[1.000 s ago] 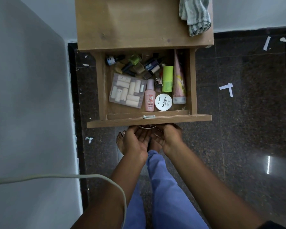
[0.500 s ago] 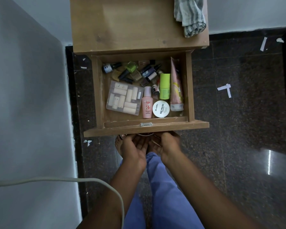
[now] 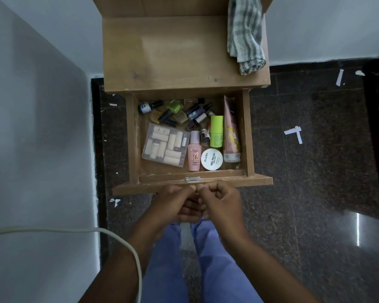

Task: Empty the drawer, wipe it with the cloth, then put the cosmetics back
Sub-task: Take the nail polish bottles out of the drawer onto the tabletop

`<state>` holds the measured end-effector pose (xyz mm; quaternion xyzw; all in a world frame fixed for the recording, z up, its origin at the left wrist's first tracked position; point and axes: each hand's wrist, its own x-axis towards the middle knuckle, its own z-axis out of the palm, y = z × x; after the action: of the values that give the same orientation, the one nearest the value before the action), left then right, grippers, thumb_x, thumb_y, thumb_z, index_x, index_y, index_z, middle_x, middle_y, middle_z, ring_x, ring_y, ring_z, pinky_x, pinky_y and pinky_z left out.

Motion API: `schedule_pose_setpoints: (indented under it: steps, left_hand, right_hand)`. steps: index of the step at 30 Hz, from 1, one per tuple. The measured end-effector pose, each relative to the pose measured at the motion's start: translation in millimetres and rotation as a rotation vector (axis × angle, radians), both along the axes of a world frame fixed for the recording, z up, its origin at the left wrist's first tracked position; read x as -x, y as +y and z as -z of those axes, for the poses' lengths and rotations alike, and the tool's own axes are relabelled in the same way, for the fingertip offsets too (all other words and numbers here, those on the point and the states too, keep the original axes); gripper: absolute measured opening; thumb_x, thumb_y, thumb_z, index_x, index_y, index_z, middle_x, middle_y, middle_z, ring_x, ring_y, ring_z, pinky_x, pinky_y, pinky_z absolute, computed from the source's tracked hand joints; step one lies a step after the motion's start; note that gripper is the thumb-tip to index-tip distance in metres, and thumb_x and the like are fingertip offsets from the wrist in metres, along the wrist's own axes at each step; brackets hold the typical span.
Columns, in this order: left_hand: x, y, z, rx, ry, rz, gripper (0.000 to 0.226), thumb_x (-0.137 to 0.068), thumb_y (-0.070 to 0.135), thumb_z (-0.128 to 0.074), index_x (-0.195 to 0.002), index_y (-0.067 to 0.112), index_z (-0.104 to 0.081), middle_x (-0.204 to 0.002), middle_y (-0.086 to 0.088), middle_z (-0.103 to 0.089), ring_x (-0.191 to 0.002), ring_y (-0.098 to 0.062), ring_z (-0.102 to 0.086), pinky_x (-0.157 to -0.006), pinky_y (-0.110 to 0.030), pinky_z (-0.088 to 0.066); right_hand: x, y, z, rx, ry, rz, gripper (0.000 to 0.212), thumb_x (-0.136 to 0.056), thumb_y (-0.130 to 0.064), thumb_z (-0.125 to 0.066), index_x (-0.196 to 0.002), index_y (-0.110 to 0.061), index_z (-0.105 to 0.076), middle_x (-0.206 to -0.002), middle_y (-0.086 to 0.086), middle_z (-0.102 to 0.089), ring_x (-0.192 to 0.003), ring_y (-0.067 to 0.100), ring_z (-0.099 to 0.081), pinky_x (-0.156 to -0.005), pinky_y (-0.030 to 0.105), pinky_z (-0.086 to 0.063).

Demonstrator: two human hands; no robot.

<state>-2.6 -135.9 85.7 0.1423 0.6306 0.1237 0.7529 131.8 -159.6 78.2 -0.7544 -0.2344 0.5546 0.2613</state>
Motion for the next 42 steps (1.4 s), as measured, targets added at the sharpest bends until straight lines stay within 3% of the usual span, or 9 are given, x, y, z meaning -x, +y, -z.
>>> schedule_pose_setpoints:
  steps: [2, 6, 13, 17, 20, 23, 29, 33, 42]
  left_hand:
    - [3, 17, -9, -0.099, 0.018, 0.077, 0.037, -0.105, 0.027, -0.058, -0.092, -0.002, -0.077, -0.085, -0.023, -0.077, -0.073, -0.031, -0.077, -0.063, -0.033, -0.063]
    - [10, 51, -16, -0.332, 0.111, 0.082, 0.023, -0.102, 0.022, -0.063, -0.098, 0.005, -0.077, -0.086, -0.017, -0.078, -0.08, -0.033, -0.078, -0.068, -0.039, -0.065]
    - [16, 101, 27, -0.805, 0.585, 0.321, 0.02, -0.097, 0.026, -0.069, -0.116, 0.023, -0.076, -0.102, 0.01, -0.075, -0.089, -0.004, -0.069, -0.075, -0.02, -0.055]
    - [13, 116, 50, -0.948, 0.726, 0.479, 0.04, -0.093, 0.027, -0.07, -0.133, 0.02, -0.068, -0.122, 0.003, -0.073, -0.108, -0.012, -0.067, -0.091, -0.033, -0.057]
    - [9, 124, 62, -1.046, 0.831, 0.587, 0.036, -0.089, 0.023, -0.071, -0.125, 0.019, -0.071, -0.117, -0.002, -0.073, -0.106, -0.019, -0.068, -0.084, -0.033, -0.055]
    - [5, 130, 69, -1.087, 0.921, 0.655, 0.024, -0.089, 0.02, -0.069, -0.113, 0.019, -0.074, -0.107, -0.003, -0.073, -0.098, -0.021, -0.067, -0.07, -0.025, -0.038]
    - [3, 140, 78, -1.084, 0.913, 0.717, 0.018, -0.091, 0.022, -0.067, -0.105, 0.019, -0.078, -0.099, -0.004, -0.076, -0.091, -0.023, -0.07, -0.069, -0.033, -0.049]
    - [1, 146, 81, -1.083, 0.899, 0.737, 0.012, -0.091, 0.021, -0.069, -0.099, 0.016, -0.078, -0.091, -0.006, -0.077, -0.083, -0.025, -0.071, -0.064, -0.028, -0.037]
    - [-10, 158, 78, -1.041, 0.997, 0.838, 0.019, -0.089, 0.036, -0.067, -0.085, 0.019, -0.074, -0.08, -0.008, -0.071, -0.074, -0.029, -0.067, -0.058, -0.029, -0.033]
  right_hand:
    - [0, 18, -4, -0.113, -0.071, -0.098, 0.013, -0.089, -0.013, -0.073, -0.077, -0.013, -0.072, -0.068, 0.008, -0.073, -0.062, 0.024, -0.07, -0.06, 0.043, -0.059]
    - [-4, 60, -8, -0.27, -0.143, -0.236, 0.008, -0.089, -0.017, -0.076, -0.082, -0.019, -0.072, -0.069, -0.002, -0.072, -0.064, 0.012, -0.07, -0.059, 0.036, -0.059]
    - [-11, 127, 23, -0.385, -0.583, -0.572, 0.017, -0.089, -0.021, -0.071, -0.105, -0.023, -0.068, -0.091, -0.009, -0.069, -0.078, 0.01, -0.064, -0.065, 0.036, -0.058]
    - [-9, 144, 39, -0.357, -0.797, -0.816, 0.031, -0.087, -0.022, -0.071, -0.116, -0.018, -0.061, -0.108, 0.003, -0.063, -0.086, 0.023, -0.063, -0.062, 0.033, -0.049]
    - [-5, 150, 42, -0.342, -0.863, -0.916, 0.038, -0.086, -0.02, -0.073, -0.12, -0.015, -0.058, -0.116, 0.009, -0.061, -0.092, 0.027, -0.065, -0.063, 0.033, -0.047]
    - [-1, 154, 40, -0.321, -0.902, -0.993, 0.047, -0.085, -0.015, -0.075, -0.127, -0.014, -0.054, -0.119, 0.01, -0.063, -0.097, 0.031, -0.069, -0.066, 0.038, -0.056]
    - [3, 160, 37, -0.26, -0.91, -1.044, 0.057, -0.086, -0.001, -0.07, -0.138, -0.011, -0.05, -0.112, 0.013, -0.071, -0.098, 0.034, -0.072, -0.07, 0.039, -0.055]
    - [5, 166, 38, -0.244, -0.882, -1.04, 0.049, -0.086, 0.002, -0.07, -0.13, -0.011, -0.054, -0.108, 0.013, -0.071, -0.096, 0.033, -0.072, -0.068, 0.037, -0.053]
    - [1, 172, 37, -0.142, -0.812, -1.07, 0.025, -0.091, -0.004, -0.068, -0.116, -0.007, -0.064, -0.111, 0.016, -0.07, -0.101, 0.035, -0.071, -0.077, 0.039, -0.058]
